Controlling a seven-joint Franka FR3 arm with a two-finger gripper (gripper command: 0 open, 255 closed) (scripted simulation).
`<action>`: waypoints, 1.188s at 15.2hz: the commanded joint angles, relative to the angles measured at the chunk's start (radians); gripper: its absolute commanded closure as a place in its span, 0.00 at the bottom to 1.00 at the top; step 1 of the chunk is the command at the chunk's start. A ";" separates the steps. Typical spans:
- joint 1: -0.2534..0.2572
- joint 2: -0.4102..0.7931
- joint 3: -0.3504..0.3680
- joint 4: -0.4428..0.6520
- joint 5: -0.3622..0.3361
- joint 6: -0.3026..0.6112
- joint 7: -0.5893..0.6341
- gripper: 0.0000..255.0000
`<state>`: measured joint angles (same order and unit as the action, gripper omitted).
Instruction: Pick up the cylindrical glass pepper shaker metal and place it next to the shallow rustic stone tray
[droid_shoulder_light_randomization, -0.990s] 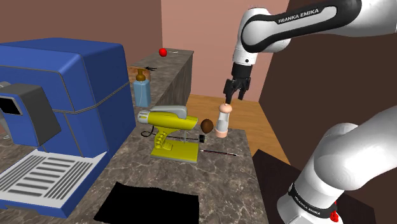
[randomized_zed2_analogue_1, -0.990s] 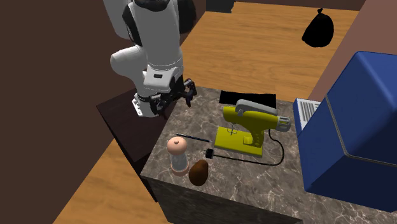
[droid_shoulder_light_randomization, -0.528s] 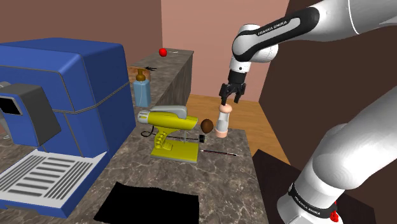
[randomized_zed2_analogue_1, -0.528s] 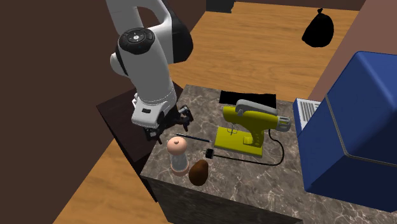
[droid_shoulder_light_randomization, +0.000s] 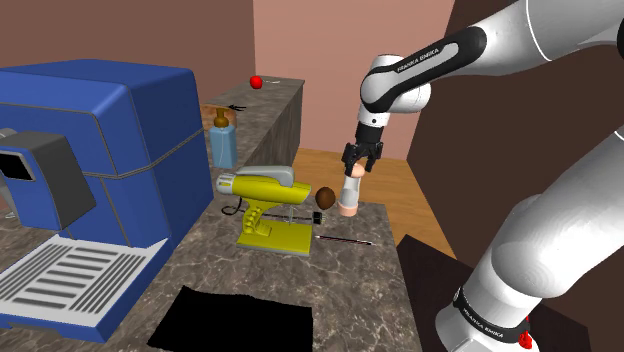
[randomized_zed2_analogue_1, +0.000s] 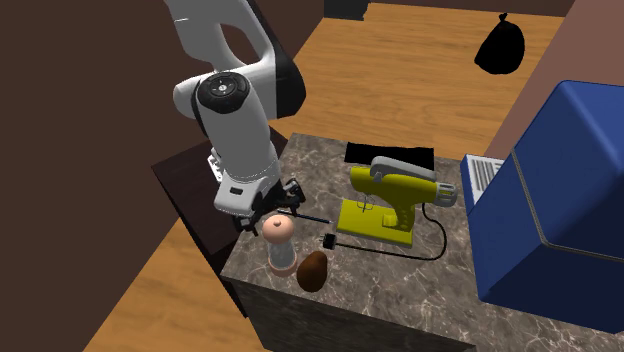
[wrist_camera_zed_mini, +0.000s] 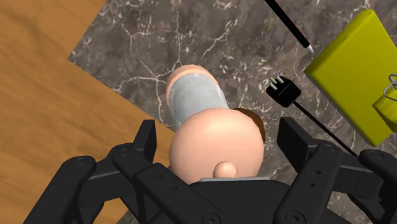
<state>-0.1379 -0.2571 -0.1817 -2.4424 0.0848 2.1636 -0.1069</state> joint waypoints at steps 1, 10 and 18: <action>0.000 0.002 0.000 -0.002 0.001 0.005 -0.001 0.00; 0.000 0.003 0.000 -0.002 0.001 0.005 -0.001 1.00; -0.001 -0.011 0.001 0.013 -0.003 -0.024 0.005 1.00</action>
<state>-0.1381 -0.2644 -0.1804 -2.4355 0.0831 2.1503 -0.1037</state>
